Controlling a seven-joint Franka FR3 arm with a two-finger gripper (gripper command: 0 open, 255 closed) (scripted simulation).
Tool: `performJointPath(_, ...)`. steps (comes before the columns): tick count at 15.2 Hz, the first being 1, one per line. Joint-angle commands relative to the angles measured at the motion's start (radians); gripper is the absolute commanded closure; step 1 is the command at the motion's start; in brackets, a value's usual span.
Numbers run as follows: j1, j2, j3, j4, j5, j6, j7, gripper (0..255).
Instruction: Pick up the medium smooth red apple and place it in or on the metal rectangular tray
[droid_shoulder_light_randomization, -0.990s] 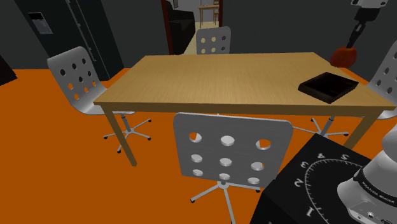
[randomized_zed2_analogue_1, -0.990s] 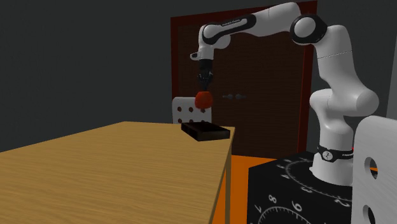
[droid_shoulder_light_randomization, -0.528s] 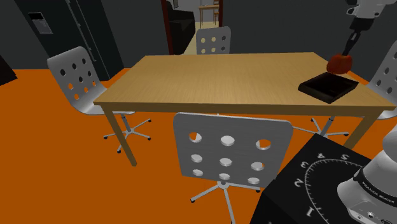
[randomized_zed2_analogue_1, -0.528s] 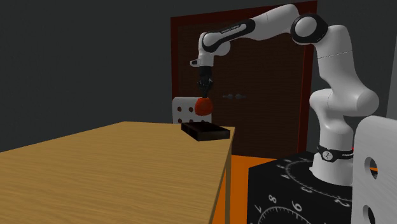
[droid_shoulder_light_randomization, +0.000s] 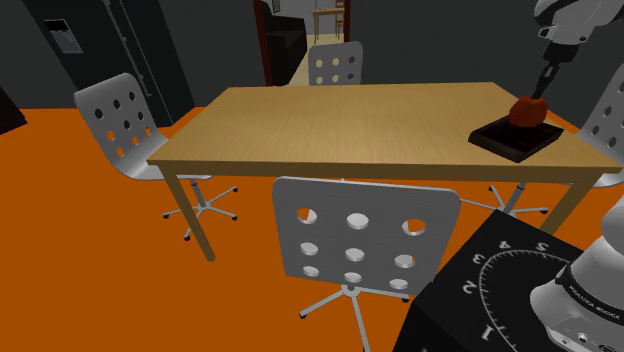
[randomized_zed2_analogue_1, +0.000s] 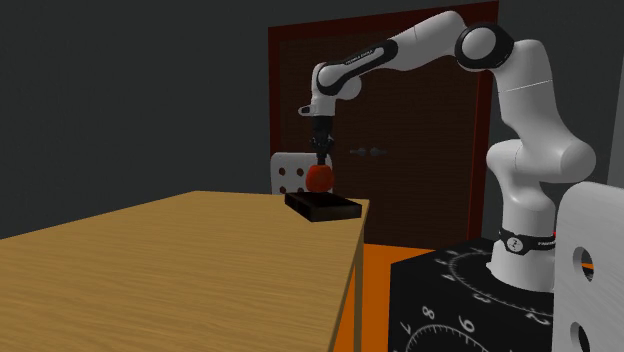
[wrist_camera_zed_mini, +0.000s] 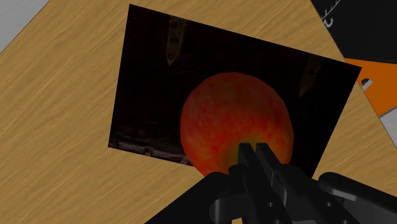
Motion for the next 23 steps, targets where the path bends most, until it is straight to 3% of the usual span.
performJointPath(1,0.0,0.002,0.001,-0.026,0.004,0.028,-0.005,255)
performJointPath(11,0.0,0.009,0.003,-0.045,0.01,0.052,-0.01,255)
performJointPath(12,0.0,0.009,0.003,-0.045,0.01,0.052,-0.01,0)
performJointPath(17,0.0,0.009,0.003,-0.045,0.01,0.052,-0.01,0)
performJointPath(21,0.0,-0.019,-0.007,0.052,-0.015,-0.065,0.008,0)
performJointPath(23,0.0,-0.019,-0.007,0.052,-0.016,-0.065,0.008,0)
